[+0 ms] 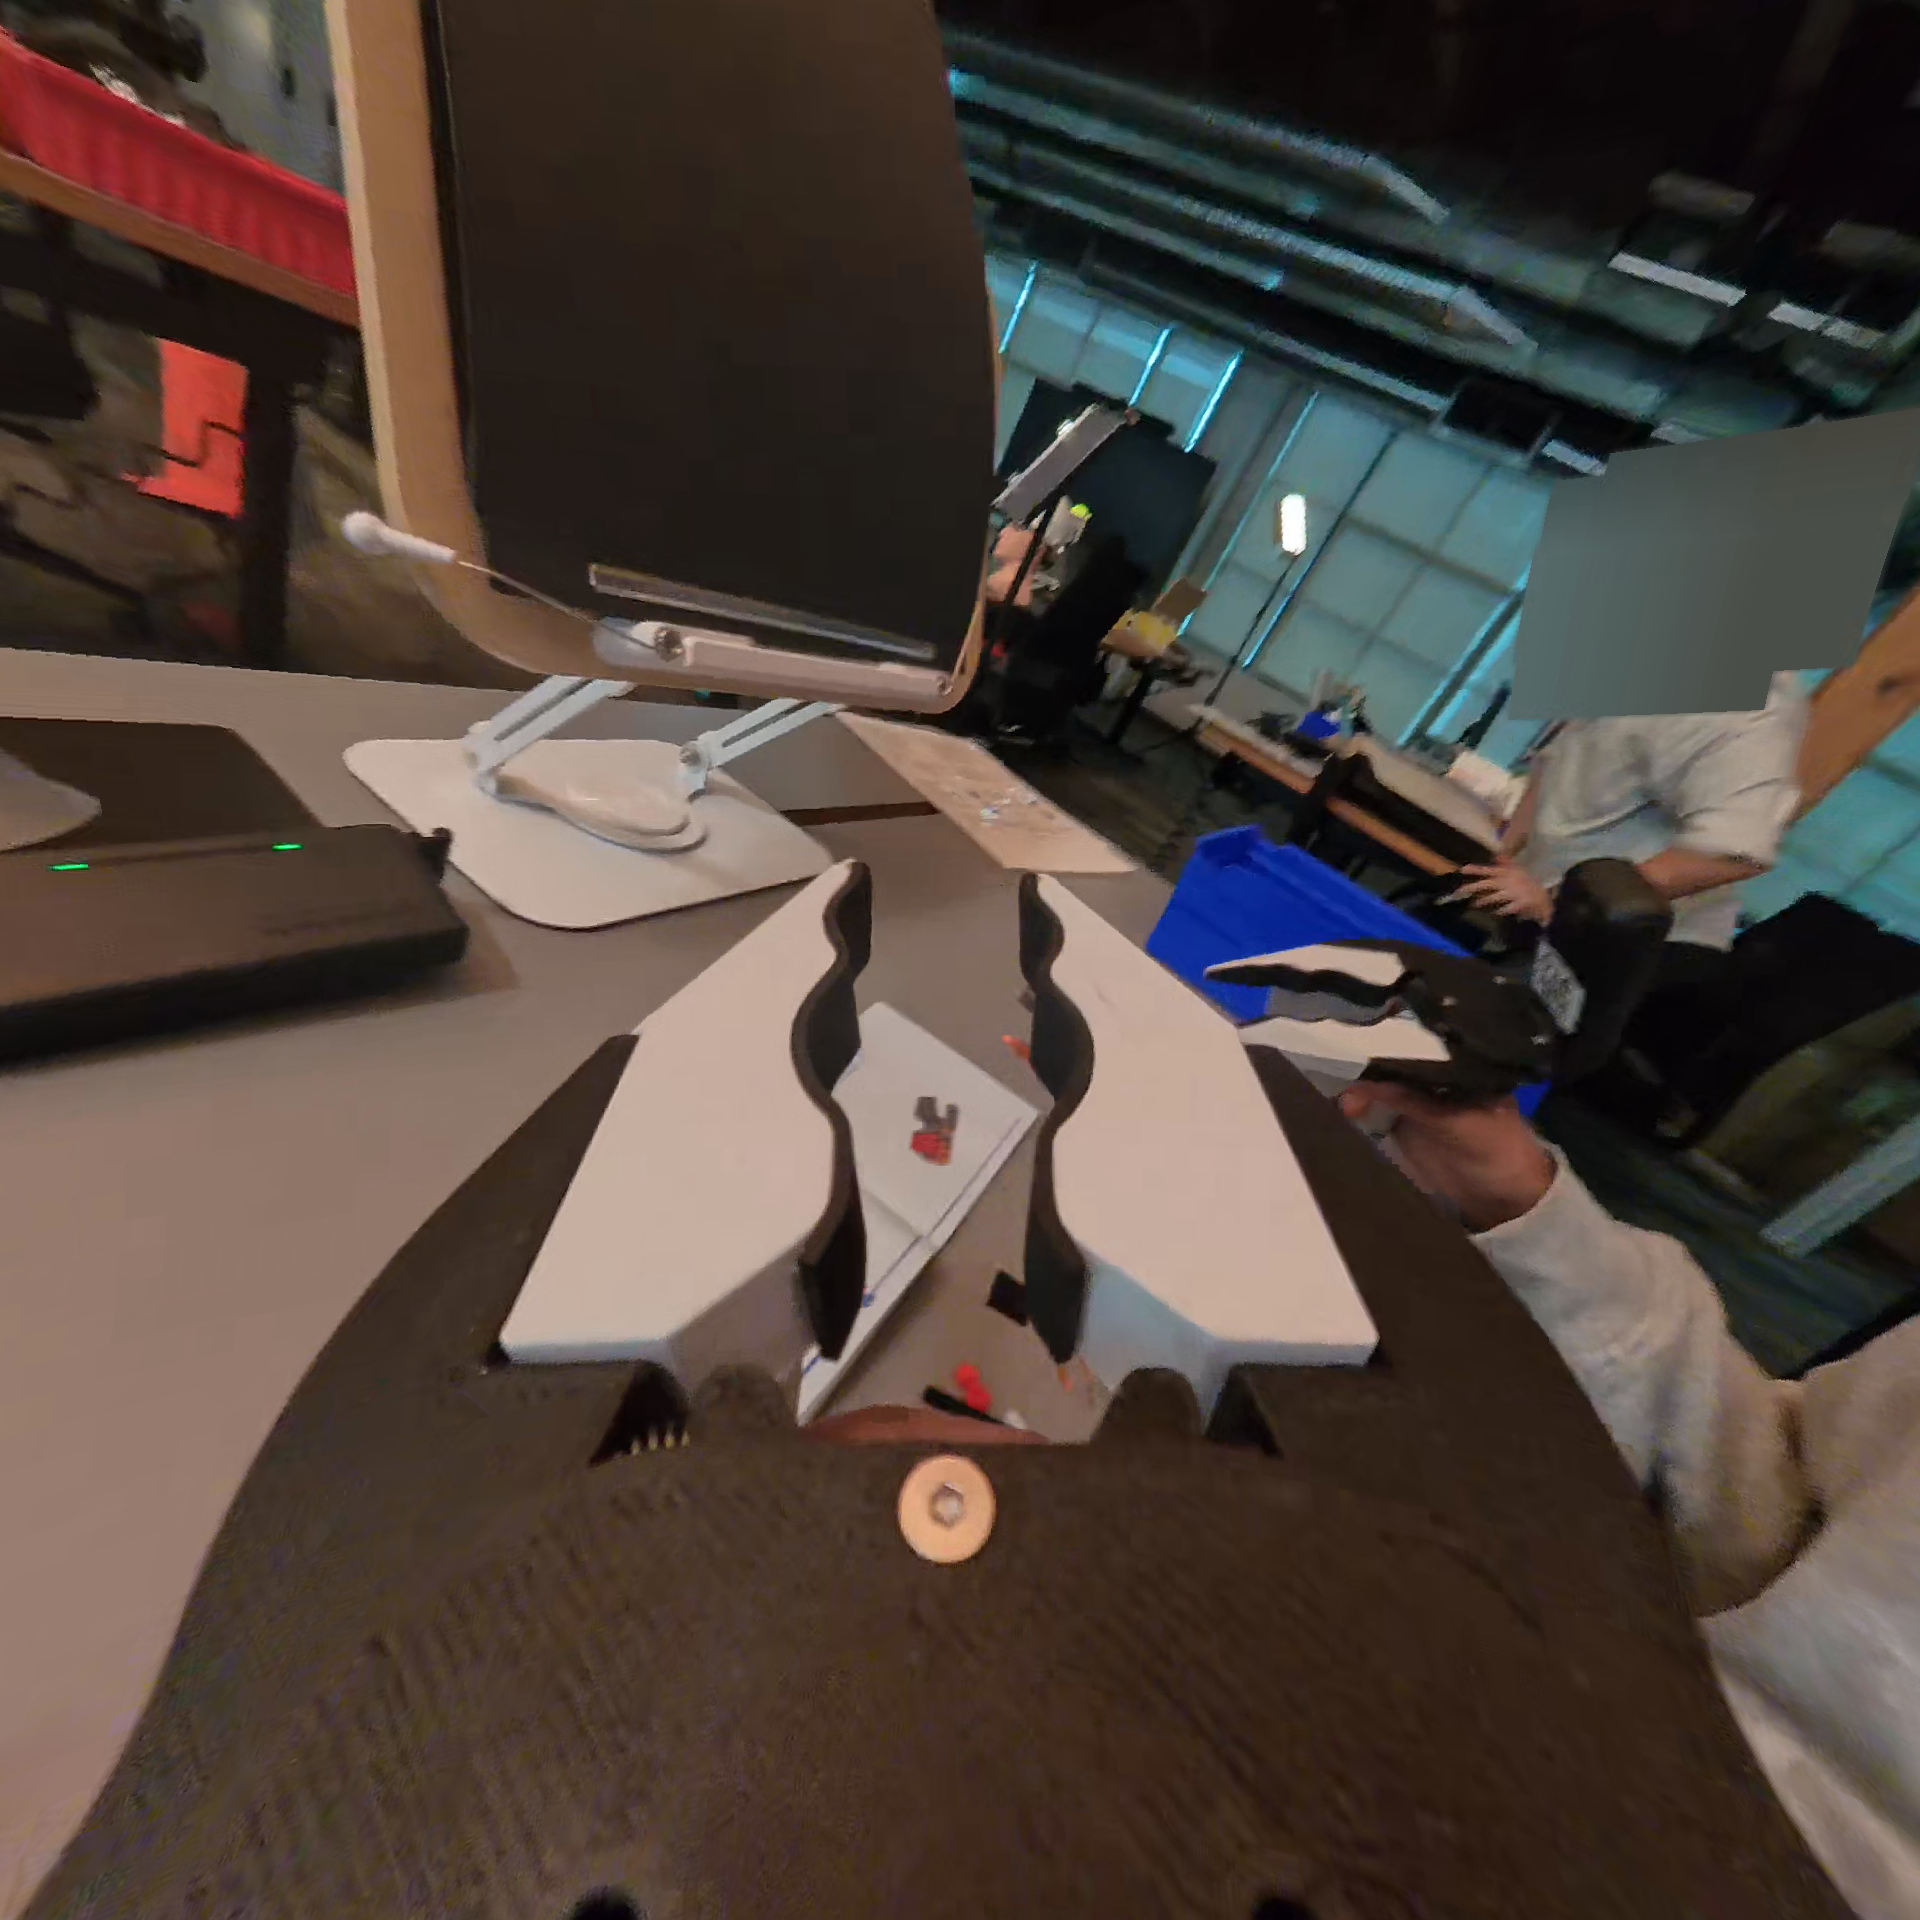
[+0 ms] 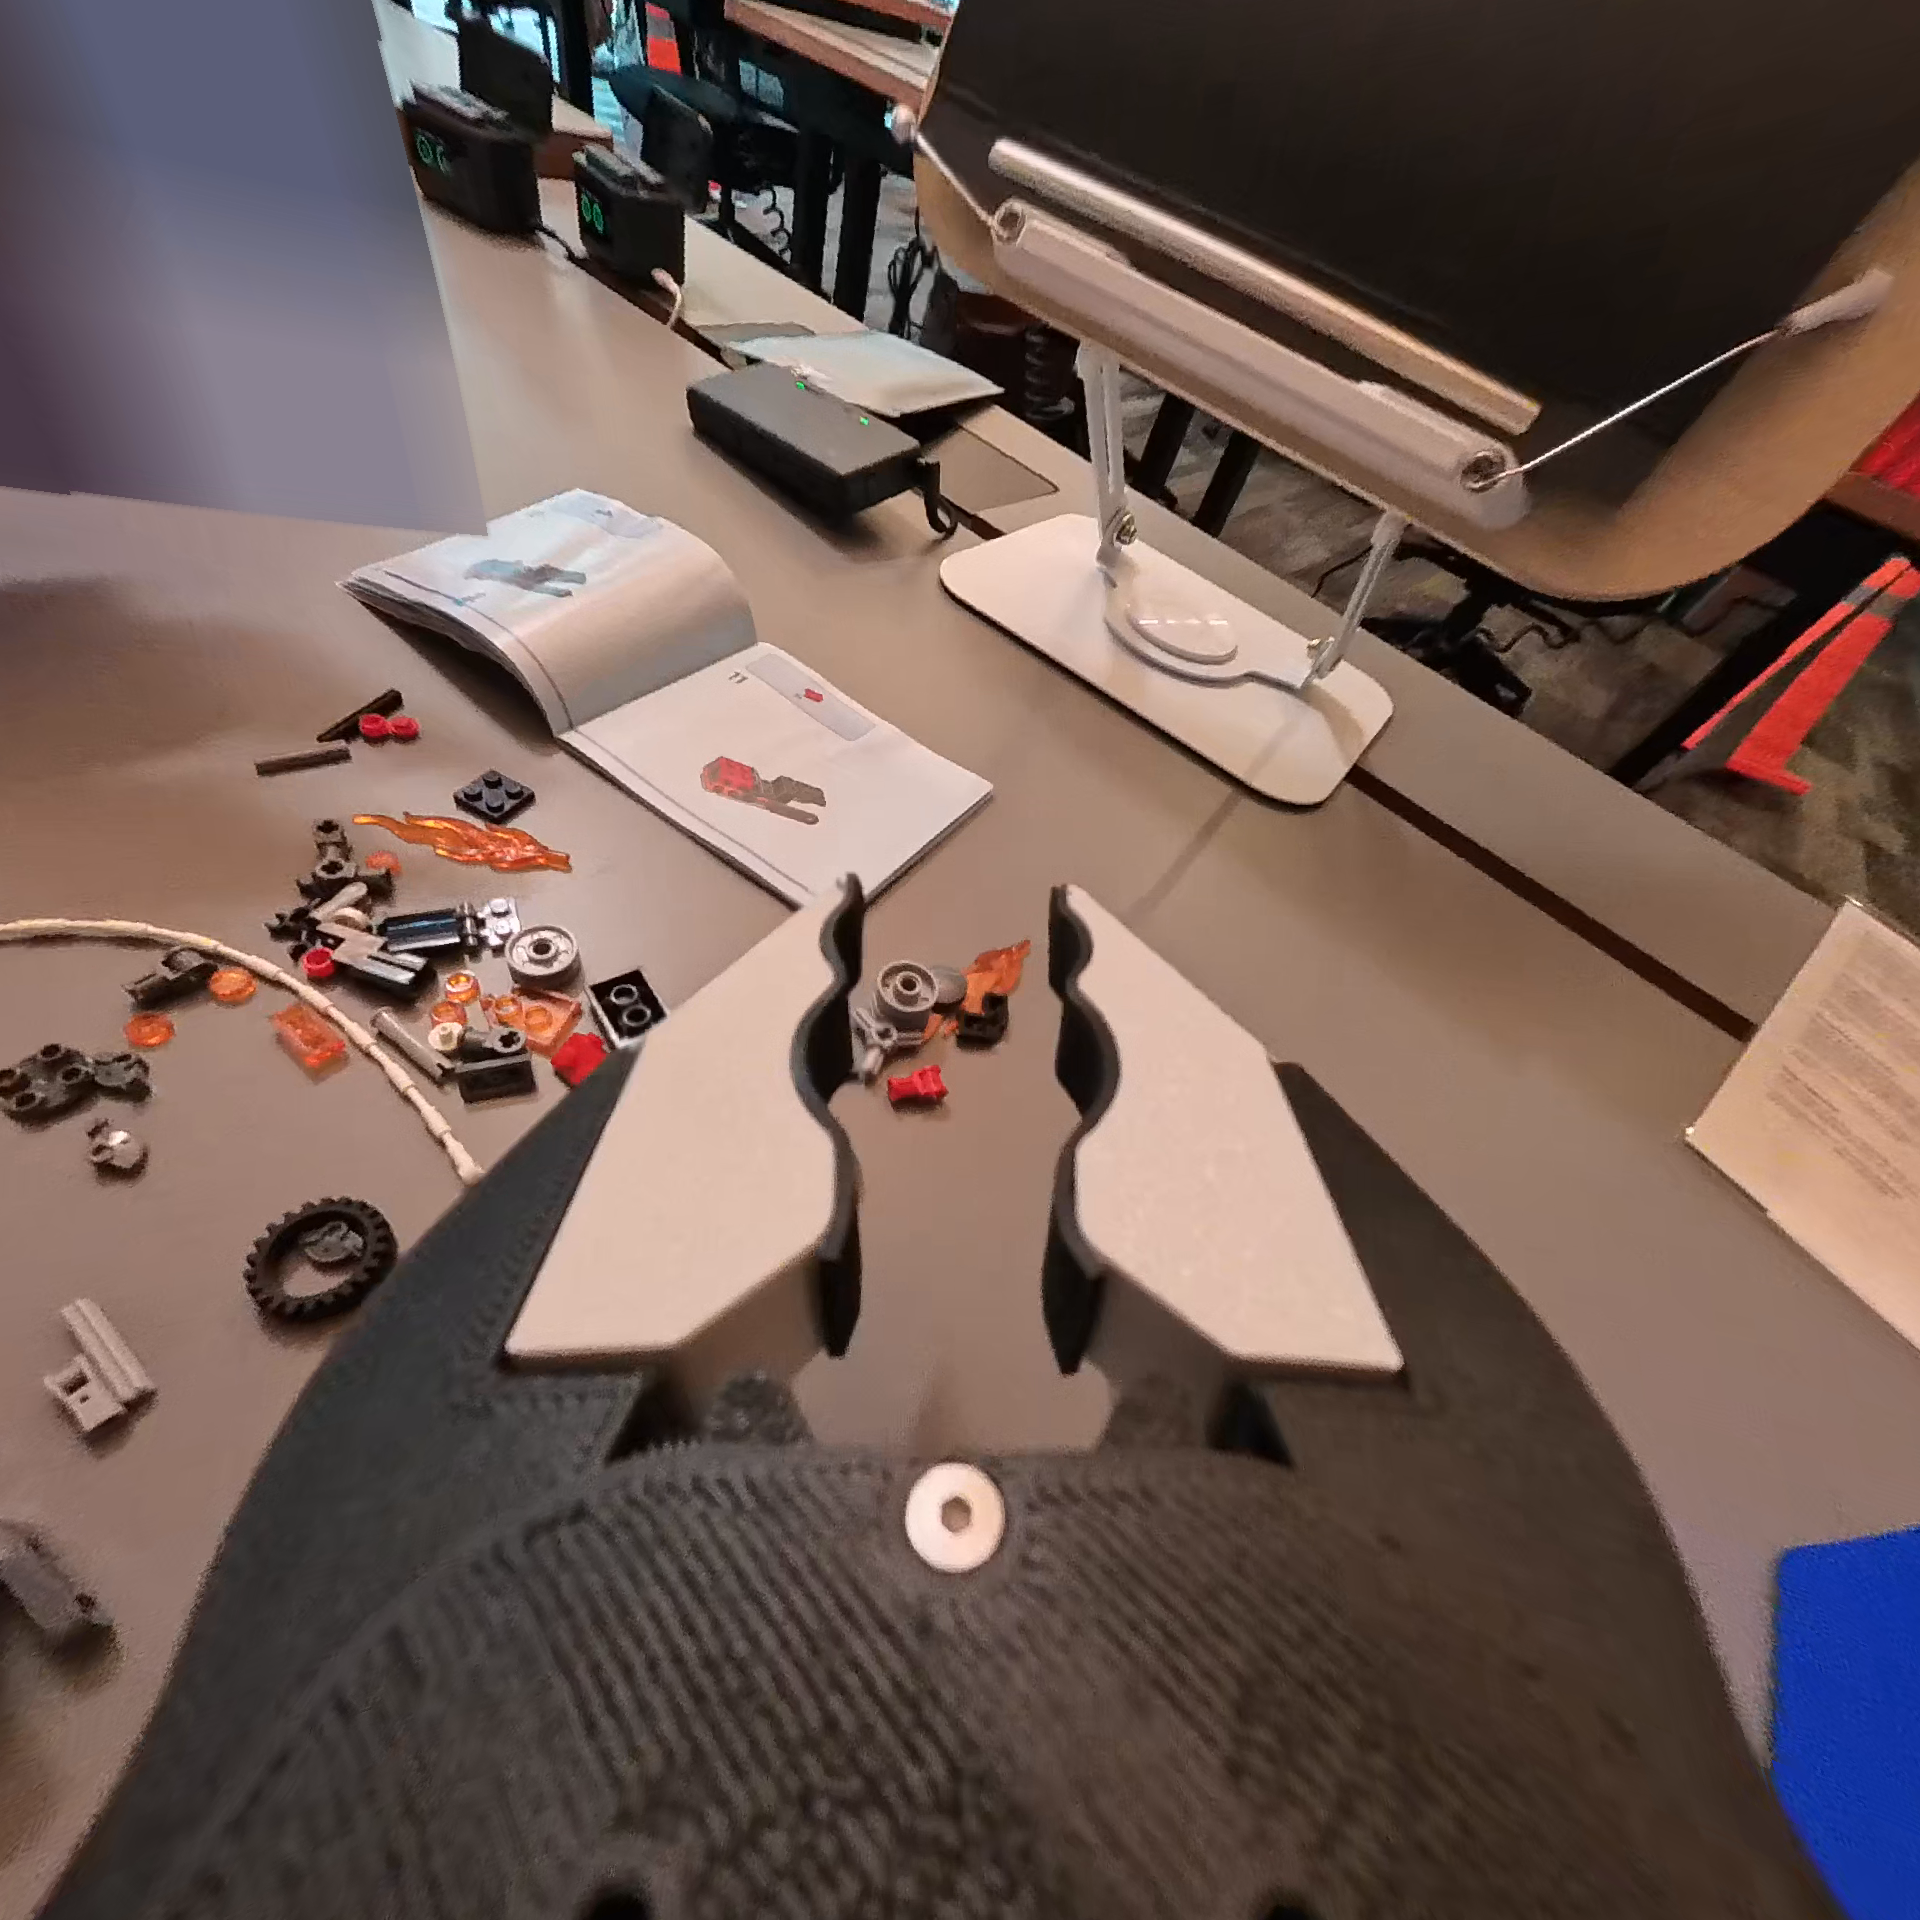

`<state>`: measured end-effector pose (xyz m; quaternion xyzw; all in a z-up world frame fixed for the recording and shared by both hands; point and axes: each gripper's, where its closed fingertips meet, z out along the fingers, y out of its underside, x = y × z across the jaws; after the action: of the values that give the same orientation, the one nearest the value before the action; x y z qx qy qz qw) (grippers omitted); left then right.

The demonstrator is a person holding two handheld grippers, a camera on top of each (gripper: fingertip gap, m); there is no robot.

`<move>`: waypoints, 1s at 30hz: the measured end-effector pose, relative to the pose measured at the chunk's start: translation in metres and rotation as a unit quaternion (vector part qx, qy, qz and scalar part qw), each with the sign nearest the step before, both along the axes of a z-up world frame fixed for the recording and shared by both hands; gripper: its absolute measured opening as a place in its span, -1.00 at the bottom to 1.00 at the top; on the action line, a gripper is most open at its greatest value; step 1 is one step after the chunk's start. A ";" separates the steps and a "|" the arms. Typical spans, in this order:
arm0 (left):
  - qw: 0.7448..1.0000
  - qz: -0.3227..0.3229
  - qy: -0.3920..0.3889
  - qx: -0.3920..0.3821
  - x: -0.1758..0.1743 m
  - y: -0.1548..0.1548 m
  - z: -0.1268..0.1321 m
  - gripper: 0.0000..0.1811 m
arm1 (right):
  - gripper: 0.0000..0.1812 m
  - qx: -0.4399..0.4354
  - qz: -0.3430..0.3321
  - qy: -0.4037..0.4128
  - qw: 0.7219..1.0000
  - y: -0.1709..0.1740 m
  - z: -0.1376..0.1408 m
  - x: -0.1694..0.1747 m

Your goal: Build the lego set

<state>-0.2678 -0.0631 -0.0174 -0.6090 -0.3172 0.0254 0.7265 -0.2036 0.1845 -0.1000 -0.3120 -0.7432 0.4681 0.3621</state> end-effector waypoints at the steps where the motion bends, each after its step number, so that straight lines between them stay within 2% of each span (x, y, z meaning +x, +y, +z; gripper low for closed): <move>1: 1.000 -0.004 -0.004 0.009 0.001 0.001 0.000 -0.69 | -0.62 -0.008 0.002 0.002 1.000 0.000 0.002 0.000; 10: 0.999 0.003 -0.007 -0.035 -0.003 0.008 -0.014 -0.66 | -0.62 -0.052 0.012 0.006 0.999 -0.003 0.012 0.003; 16: 0.999 0.013 -0.014 -0.035 -0.006 0.006 -0.016 -0.59 | -0.61 -0.063 0.018 0.001 0.998 -0.006 0.011 0.004; 23: 0.999 -0.006 -0.013 -0.036 -0.002 0.008 -0.015 -0.55 | -0.58 -0.077 0.029 -0.013 0.997 -0.011 0.009 0.005; 30: 0.999 -0.017 -0.018 -0.039 0.000 0.011 -0.017 -0.55 | -0.68 -0.102 0.047 -0.028 0.993 -0.014 0.011 0.009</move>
<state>-0.2677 -0.0518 -0.0348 -0.6426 -0.3185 0.0149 0.6967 -0.1947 0.1708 -0.0889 -0.3253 -0.7151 0.5490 0.2852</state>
